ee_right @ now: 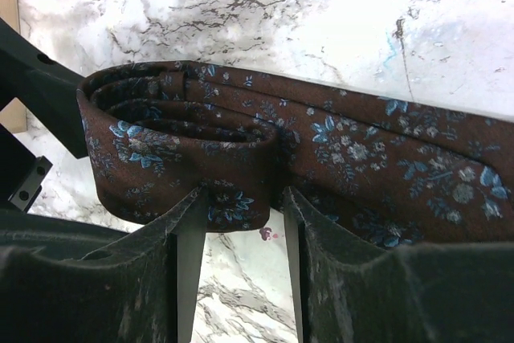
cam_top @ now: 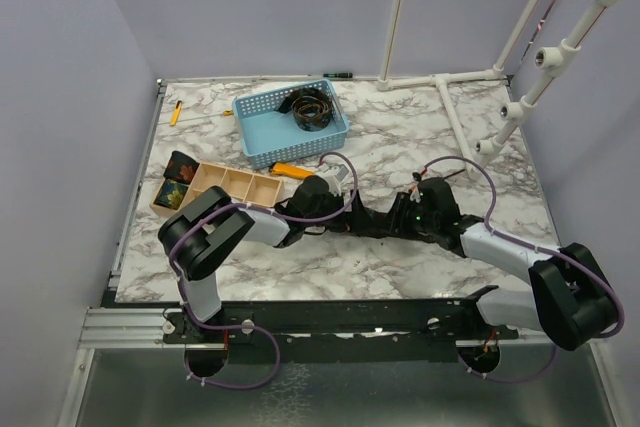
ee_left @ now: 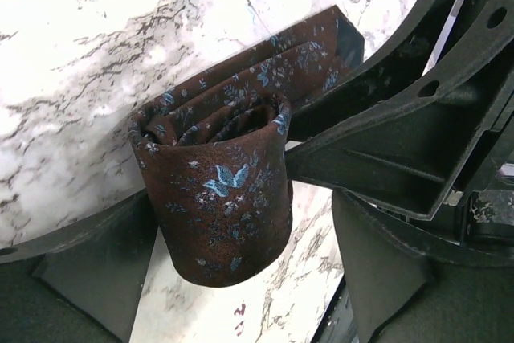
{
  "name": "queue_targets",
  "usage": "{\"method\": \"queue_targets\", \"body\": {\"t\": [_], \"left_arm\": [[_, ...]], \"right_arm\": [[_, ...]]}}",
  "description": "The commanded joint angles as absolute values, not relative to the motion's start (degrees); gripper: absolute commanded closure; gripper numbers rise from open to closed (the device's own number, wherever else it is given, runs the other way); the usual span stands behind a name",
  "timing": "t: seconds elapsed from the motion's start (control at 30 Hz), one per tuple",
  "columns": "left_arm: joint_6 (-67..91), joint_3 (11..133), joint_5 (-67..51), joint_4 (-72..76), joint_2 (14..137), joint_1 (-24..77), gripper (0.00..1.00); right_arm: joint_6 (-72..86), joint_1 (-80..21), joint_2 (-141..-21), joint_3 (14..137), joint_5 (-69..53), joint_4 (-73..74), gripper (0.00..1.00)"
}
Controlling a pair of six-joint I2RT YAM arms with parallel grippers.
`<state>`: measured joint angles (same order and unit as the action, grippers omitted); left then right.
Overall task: Roll the ties
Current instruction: Roll the tie at the center of the board.
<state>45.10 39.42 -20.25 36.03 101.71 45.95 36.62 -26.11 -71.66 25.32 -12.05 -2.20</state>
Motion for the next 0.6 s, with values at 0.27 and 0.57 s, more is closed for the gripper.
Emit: {"method": "queue_targets", "body": {"t": [0.27,0.57], "left_arm": [[46.2,40.4,-26.4,39.7,106.2,45.9,0.59],[46.4,40.9,-25.0,34.8,104.3,45.9,1.00]], "right_arm": [[36.7,-25.4,-72.0,24.4,-10.9,-2.9,0.56],[37.9,-25.4,-64.9,26.4,-4.8,5.2,0.53]]}}
